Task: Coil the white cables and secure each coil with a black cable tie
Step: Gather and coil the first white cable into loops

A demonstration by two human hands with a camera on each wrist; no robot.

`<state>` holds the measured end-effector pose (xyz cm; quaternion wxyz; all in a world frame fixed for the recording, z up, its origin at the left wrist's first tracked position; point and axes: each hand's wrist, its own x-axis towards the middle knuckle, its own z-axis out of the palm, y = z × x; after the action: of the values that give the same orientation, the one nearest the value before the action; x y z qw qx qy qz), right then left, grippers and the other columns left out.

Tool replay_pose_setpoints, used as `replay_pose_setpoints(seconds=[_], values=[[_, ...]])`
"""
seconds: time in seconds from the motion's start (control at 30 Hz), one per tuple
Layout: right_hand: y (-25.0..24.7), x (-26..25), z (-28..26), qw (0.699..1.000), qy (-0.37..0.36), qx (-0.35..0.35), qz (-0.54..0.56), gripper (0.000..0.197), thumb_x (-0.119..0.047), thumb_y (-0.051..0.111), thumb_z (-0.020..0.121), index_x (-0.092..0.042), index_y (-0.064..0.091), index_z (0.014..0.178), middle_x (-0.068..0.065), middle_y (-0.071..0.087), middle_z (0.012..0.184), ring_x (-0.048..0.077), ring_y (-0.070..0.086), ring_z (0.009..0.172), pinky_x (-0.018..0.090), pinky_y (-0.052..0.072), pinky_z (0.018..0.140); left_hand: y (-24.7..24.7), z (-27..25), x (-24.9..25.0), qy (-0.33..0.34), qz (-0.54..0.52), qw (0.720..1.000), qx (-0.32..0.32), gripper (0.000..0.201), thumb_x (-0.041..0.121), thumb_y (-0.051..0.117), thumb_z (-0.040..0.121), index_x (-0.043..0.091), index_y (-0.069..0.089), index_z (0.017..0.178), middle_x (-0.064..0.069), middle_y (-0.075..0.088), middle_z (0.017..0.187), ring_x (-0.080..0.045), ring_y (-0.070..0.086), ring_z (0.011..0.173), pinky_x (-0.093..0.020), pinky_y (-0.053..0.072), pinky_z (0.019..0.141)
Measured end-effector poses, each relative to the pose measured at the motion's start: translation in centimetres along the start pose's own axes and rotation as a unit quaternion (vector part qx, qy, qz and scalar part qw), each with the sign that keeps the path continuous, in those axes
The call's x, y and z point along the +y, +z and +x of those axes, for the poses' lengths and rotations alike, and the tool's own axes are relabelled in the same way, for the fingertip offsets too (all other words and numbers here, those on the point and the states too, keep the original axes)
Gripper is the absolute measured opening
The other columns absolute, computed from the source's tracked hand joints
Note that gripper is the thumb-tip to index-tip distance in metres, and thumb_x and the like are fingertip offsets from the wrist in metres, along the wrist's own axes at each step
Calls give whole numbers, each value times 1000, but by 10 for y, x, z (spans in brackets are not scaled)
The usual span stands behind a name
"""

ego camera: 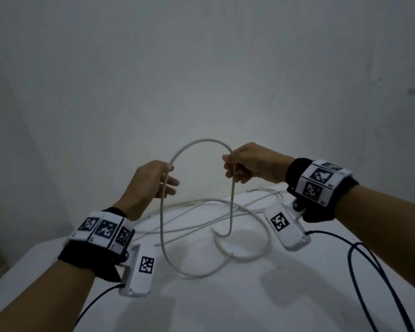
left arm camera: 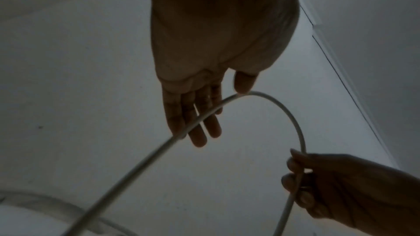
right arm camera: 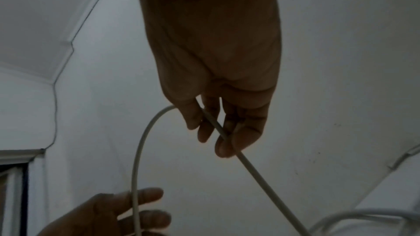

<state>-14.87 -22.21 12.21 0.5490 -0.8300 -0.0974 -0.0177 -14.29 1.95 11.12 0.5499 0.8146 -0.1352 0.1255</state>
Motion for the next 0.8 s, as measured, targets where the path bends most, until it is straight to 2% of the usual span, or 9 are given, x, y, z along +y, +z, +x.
replay_pose_setpoints(seconds=[0.07,0.13,0.27,0.43,0.5,0.57,0.63,0.73,0.8], values=[[4,-9,-6,999,-16,-2,-47,24,-24,55,94,-6,61,80,9,65,75,16,55,60,23,42,54,8,-8,5,60,-2,998,8,21,25,58,92,15,58,111,-8,71,92,-22,68,77,-36,52,73],[11,-16,-11,997,-39,1,-61,22,-21,57,93,-7,61,77,8,63,74,14,52,58,22,39,52,20,-16,14,109,-3,994,-3,21,23,61,91,15,59,110,-3,69,81,-16,65,67,-29,51,63],[19,-12,-20,992,-51,36,-114,15,-18,61,86,-7,63,75,8,59,71,17,47,59,23,34,46,30,-22,28,82,-145,986,6,27,21,51,96,13,53,70,8,34,50,-8,28,43,-20,24,39],[15,35,-40,893,114,-11,-435,19,-23,59,81,-12,56,66,3,60,62,19,55,49,20,41,47,5,-24,35,6,-319,946,60,35,25,43,97,21,39,63,9,28,44,-7,22,36,-16,17,35],[6,52,-48,896,165,-15,-411,16,-17,56,84,-4,62,79,12,68,75,27,62,54,25,49,45,-8,-26,27,-13,-336,937,91,38,33,43,98,21,39,62,9,29,44,-8,22,35,-17,17,35],[-2,61,-53,931,188,-5,-313,21,-14,52,91,5,62,92,24,70,85,35,68,64,38,58,55,-16,-31,17,-38,-315,943,101,38,33,42,98,19,42,63,8,33,42,-9,26,37,-17,21,35],[-5,58,-59,970,166,16,-177,25,-16,48,97,5,60,88,26,68,80,33,67,61,39,59,58,-17,-39,6,-64,-235,965,93,34,24,41,98,14,52,68,5,44,42,-14,35,43,-18,32,37],[-1,41,-69,993,115,19,16,29,-21,40,101,-1,54,87,22,65,76,25,65,57,34,57,55,-14,-51,-13,-101,-71,990,70,19,7,44,90,5,63,94,-9,66,65,-22,54,58,-26,49,50],[9,32,-75,993,104,6,47,29,-24,35,102,-3,51,88,20,64,76,27,65,59,35,56,54,-12,-56,-25,-99,54,993,40,28,2,49,86,11,62,109,-15,70,86,-23,59,71,-32,51,66]])
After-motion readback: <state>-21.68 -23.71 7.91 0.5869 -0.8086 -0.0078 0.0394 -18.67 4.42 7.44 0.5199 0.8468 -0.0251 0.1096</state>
